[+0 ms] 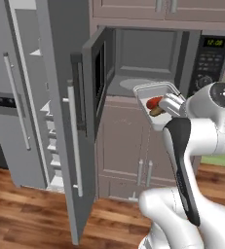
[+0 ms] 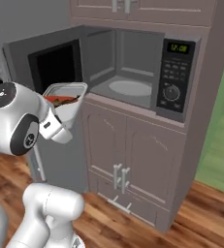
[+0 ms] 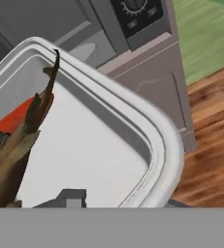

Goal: Place the tupperware containing the fish and carrot meal in the microwave. Close the microwave door and press the start button to reheat the meal.

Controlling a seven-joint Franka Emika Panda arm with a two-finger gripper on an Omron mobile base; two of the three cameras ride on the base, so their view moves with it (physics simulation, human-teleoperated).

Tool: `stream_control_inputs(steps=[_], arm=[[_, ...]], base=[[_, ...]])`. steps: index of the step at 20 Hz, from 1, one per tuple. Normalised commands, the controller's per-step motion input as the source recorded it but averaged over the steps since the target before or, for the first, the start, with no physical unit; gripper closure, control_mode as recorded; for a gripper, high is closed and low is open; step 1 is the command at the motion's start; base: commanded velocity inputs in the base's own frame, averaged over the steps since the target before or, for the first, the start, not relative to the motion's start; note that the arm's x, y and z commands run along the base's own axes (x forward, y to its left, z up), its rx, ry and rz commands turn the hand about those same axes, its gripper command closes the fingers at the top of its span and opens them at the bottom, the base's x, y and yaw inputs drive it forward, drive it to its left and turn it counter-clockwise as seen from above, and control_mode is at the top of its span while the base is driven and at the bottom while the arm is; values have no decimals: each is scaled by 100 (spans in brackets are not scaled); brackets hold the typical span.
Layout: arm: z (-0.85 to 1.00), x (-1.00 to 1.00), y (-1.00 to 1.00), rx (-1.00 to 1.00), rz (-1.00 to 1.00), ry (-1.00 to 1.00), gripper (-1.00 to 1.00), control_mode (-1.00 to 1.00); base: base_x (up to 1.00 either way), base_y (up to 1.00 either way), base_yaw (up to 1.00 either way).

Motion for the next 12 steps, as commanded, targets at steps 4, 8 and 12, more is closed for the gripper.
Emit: stream_control_inputs(steps=[4, 8, 12], arm=[[0, 0, 0, 0, 0, 0, 100, 100], [0, 0, 0, 0, 0, 0, 100, 100], [0, 0, 0, 0, 0, 0, 100, 100]], base=[[42, -53, 13], [58, -23, 4], [54, -14, 1]])
